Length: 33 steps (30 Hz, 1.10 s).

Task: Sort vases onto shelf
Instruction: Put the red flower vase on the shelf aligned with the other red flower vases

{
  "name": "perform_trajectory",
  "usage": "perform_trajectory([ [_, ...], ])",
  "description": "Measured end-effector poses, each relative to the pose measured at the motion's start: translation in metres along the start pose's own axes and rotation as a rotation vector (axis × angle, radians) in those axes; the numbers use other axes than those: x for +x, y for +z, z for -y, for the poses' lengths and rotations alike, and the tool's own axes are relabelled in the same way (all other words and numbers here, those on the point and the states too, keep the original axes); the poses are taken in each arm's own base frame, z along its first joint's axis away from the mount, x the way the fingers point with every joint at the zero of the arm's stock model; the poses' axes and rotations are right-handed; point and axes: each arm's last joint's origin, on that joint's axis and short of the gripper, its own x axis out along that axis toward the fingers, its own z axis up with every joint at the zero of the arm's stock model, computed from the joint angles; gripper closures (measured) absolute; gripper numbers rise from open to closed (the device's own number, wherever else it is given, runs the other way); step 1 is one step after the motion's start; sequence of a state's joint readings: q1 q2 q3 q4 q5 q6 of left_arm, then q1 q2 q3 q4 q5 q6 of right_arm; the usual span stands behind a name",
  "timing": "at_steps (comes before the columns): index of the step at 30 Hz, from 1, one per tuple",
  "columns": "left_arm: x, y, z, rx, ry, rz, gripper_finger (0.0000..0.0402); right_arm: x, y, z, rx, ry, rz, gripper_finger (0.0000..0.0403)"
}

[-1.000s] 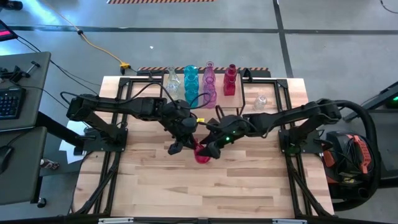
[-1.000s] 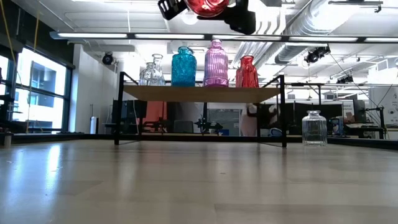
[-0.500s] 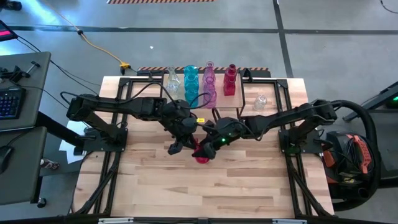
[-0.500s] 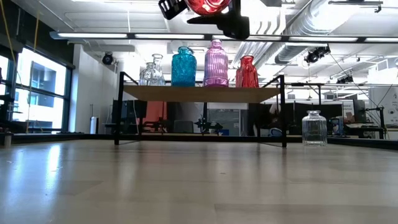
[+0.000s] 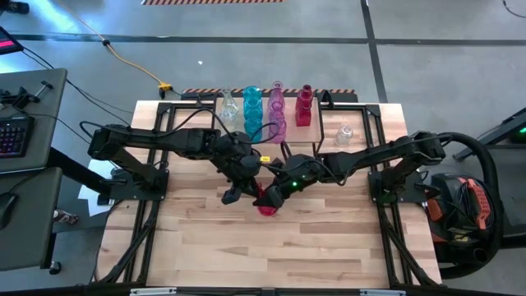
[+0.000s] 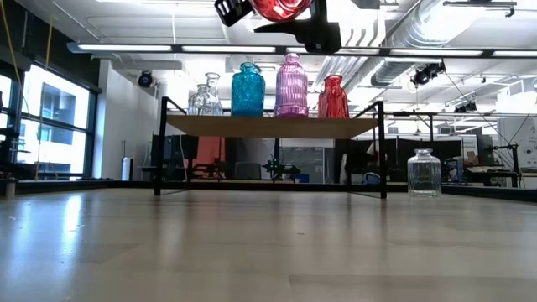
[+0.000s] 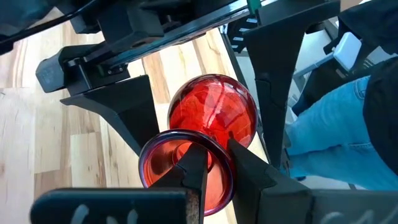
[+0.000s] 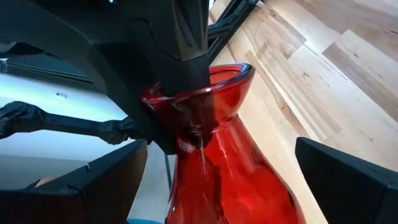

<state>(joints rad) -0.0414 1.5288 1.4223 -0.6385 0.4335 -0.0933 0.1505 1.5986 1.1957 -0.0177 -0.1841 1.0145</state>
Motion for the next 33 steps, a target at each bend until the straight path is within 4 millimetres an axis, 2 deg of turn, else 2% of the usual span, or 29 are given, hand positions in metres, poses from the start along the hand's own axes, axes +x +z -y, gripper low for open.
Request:
perform_trajectory([
  [6, 0.0000, 0.0000, 0.0000, 0.000, 0.000, 0.000, 0.0367, 0.0000, -0.0001, -0.0001, 0.004, 0.002, -0.004, 0.0030],
  [23, 0.0001, 0.0001, 0.0000, -0.001, -0.001, 0.001, 0.0367, -0.0004, 0.0001, -0.0010, -0.002, 0.013, -0.006, 0.0210],
  [33, -0.0002, 0.0010, -0.0008, -0.006, 0.010, 0.011, 0.0368, -0.0005, -0.0007, -0.0004, 0.011, 0.013, -0.024, 0.0228],
])
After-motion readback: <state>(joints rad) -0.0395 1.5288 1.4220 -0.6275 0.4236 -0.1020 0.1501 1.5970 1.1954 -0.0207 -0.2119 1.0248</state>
